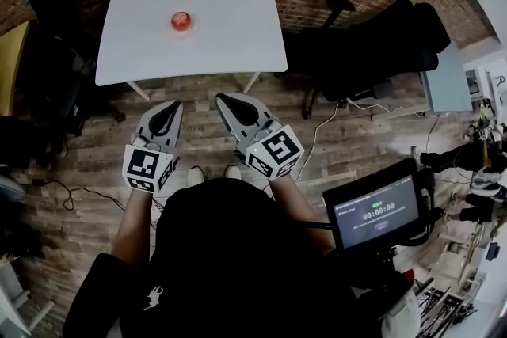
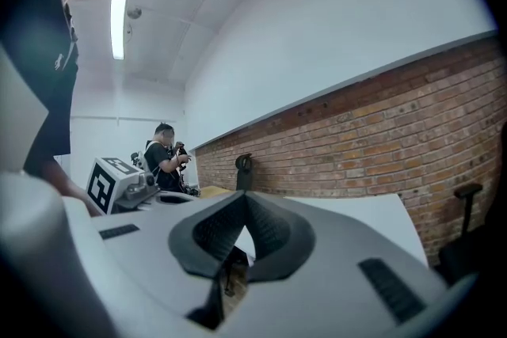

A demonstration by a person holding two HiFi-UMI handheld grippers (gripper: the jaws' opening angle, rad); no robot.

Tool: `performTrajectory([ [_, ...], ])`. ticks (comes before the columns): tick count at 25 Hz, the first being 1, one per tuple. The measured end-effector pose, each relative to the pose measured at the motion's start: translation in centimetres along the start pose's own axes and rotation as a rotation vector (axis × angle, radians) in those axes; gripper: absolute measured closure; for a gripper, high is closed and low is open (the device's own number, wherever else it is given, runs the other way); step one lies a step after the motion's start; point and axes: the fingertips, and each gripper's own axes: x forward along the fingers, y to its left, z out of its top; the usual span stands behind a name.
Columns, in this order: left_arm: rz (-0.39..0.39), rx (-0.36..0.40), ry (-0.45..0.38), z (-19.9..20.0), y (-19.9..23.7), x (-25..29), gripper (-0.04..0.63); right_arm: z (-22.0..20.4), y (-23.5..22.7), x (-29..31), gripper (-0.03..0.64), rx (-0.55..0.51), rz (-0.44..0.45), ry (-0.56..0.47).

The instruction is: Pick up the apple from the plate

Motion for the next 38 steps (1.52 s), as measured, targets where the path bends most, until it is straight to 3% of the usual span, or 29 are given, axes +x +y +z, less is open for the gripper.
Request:
performTrajectory([
  [12, 0.003, -0.029, -0.015, -0.8, 1.7, -1.6, 0.589, -0.6, 1.2, 1.2, 0.614, 0.035, 0.018, 0.008],
  [22, -0.016, -0.022, -0.019, -3.1, 4.0, -5.1, 0.589, -2.3, 5.0, 3.3, 0.614, 0.020, 0.012, -0.004],
  [31, 0.009, -0.028, -0.020, -3.1, 6.7, -7.2, 0.589, -2.3, 4.9, 3.5, 0.614, 0.018, -0.037, 0.013],
  [38, 0.034, -0.045, -0.006, -3.8, 8.1, -8.2, 0.589, -2.3, 5.8, 4.4, 0.614, -0.016, -0.019, 0.048],
])
